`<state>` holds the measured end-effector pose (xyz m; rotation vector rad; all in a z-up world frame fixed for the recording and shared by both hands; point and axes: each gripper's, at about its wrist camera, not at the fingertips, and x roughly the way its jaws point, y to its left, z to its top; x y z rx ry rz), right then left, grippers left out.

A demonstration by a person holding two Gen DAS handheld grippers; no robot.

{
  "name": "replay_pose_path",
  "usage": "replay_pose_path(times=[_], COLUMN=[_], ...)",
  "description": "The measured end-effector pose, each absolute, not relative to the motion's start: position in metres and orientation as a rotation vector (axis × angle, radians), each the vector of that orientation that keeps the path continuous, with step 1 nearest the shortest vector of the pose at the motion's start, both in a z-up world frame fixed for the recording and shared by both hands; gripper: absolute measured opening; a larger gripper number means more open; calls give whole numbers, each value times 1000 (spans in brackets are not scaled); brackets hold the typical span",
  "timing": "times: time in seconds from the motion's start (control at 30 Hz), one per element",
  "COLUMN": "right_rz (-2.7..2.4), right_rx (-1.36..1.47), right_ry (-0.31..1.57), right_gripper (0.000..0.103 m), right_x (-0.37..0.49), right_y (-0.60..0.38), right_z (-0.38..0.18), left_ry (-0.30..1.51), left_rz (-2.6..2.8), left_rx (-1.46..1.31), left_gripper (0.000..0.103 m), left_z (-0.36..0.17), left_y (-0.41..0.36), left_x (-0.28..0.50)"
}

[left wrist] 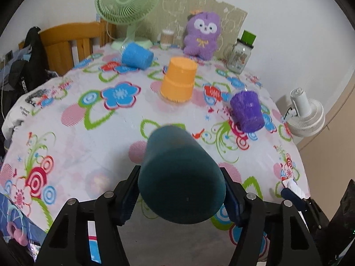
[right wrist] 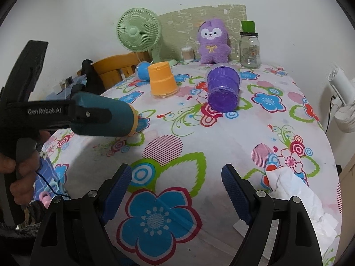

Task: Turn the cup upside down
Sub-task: 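Close the left gripper on the teal cup's body, then lower the teal cup with the left gripper, rim down, onto the tablecloth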

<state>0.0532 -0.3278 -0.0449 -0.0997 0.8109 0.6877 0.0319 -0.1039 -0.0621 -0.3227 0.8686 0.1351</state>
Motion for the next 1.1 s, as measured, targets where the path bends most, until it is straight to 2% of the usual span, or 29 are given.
replay_pose_path(times=[0.3, 1.1], right_rz=[714, 756], right_rx=[-123, -174], right_ry=[810, 803], right_gripper=[85, 85], right_x=[48, 40], right_y=[-316, -283], right_z=[-43, -37], left_ry=[824, 691], left_rz=[144, 139], left_rx=[-329, -337], left_gripper=[62, 61], left_z=[-47, 0], left_y=[-91, -73], left_x=[26, 2])
